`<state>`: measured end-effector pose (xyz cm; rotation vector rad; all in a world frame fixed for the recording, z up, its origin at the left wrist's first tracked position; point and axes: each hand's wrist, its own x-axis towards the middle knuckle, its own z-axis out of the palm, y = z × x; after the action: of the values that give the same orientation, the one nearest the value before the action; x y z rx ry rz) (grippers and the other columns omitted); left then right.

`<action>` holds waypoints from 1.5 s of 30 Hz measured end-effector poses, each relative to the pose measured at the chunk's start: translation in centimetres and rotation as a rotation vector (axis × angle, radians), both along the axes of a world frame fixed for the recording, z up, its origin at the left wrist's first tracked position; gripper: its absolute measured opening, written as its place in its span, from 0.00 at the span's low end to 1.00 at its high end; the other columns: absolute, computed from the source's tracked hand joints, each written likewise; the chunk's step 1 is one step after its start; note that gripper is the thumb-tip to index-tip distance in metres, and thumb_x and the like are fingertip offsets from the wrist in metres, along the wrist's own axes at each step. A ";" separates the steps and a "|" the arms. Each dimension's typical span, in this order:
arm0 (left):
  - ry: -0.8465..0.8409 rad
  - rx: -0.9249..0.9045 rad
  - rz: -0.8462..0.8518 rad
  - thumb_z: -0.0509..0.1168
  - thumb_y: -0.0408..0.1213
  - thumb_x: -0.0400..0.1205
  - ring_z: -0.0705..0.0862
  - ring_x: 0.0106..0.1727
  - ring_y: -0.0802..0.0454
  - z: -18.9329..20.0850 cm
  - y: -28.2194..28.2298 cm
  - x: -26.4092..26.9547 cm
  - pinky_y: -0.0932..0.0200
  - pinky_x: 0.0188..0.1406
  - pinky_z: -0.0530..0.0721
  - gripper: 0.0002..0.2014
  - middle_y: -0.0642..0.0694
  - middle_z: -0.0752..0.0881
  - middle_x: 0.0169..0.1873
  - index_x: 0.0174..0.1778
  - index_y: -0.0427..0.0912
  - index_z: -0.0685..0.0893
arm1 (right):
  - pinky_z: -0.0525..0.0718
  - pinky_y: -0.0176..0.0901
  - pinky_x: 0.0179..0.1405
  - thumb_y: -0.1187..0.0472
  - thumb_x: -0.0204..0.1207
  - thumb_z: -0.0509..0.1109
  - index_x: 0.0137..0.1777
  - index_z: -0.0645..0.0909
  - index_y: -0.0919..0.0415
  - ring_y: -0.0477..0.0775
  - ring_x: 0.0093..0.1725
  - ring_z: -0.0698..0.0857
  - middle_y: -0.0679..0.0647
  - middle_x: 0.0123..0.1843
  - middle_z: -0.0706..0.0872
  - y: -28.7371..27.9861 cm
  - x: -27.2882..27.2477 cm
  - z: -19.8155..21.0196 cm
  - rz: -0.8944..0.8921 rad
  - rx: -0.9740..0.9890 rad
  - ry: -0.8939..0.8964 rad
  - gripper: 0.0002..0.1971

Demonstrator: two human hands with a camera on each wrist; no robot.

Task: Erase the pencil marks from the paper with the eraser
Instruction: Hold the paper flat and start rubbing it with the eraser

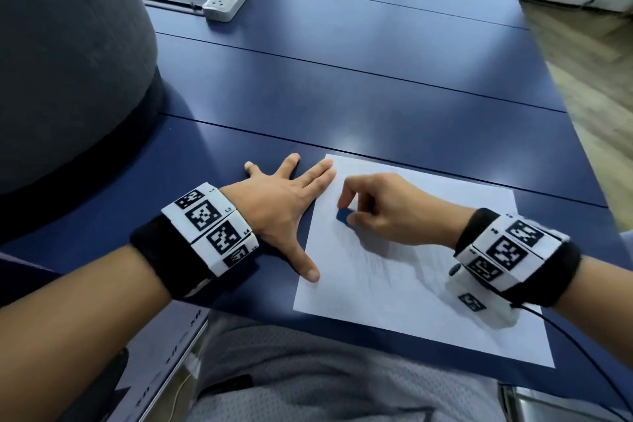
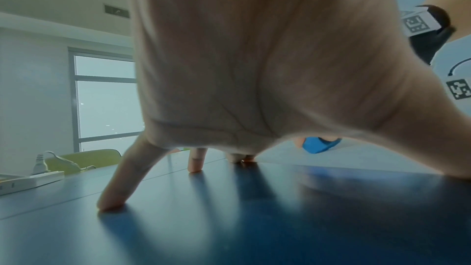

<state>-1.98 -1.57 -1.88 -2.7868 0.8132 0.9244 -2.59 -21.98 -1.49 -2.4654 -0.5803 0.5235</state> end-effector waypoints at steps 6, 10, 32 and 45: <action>0.007 -0.006 0.018 0.68 0.82 0.49 0.32 0.84 0.43 0.2 0.1 -0.2 0.13 0.66 0.52 0.77 0.68 0.24 0.78 0.82 0.56 0.27 | 0.72 0.28 0.28 0.59 0.77 0.71 0.51 0.82 0.58 0.40 0.30 0.80 0.45 0.32 0.82 -0.3 2.2 0.1 -0.148 -0.020 -0.094 0.05; 0.010 0.001 0.020 0.69 0.81 0.49 0.32 0.84 0.43 0.2 0.1 -0.2 0.13 0.66 0.52 0.77 0.68 0.24 0.78 0.82 0.55 0.27 | 0.71 0.28 0.27 0.62 0.76 0.72 0.48 0.82 0.56 0.41 0.26 0.77 0.45 0.28 0.79 -0.1 0.0 0.1 -0.002 0.008 -0.015 0.03; 0.017 0.004 0.032 0.70 0.80 0.49 0.32 0.84 0.44 0.3 0.1 -0.2 0.14 0.68 0.52 0.77 0.69 0.24 0.77 0.82 0.56 0.26 | 0.72 0.28 0.28 0.62 0.77 0.71 0.50 0.81 0.57 0.41 0.27 0.77 0.45 0.29 0.80 0.3 -0.6 -0.2 -0.014 0.049 -0.017 0.04; 0.035 0.006 0.036 0.70 0.80 0.50 0.30 0.83 0.45 0.4 0.1 -0.3 0.14 0.68 0.50 0.77 0.70 0.22 0.76 0.81 0.57 0.25 | 0.73 0.27 0.28 0.62 0.75 0.72 0.49 0.83 0.56 0.40 0.26 0.76 0.45 0.29 0.79 -0.1 -1.0 0.4 0.051 0.004 0.043 0.04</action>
<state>-2.28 -1.46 -1.50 -2.7967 0.7664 0.9822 -3.60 -22.09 -1.08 -2.4348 -0.6279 0.5940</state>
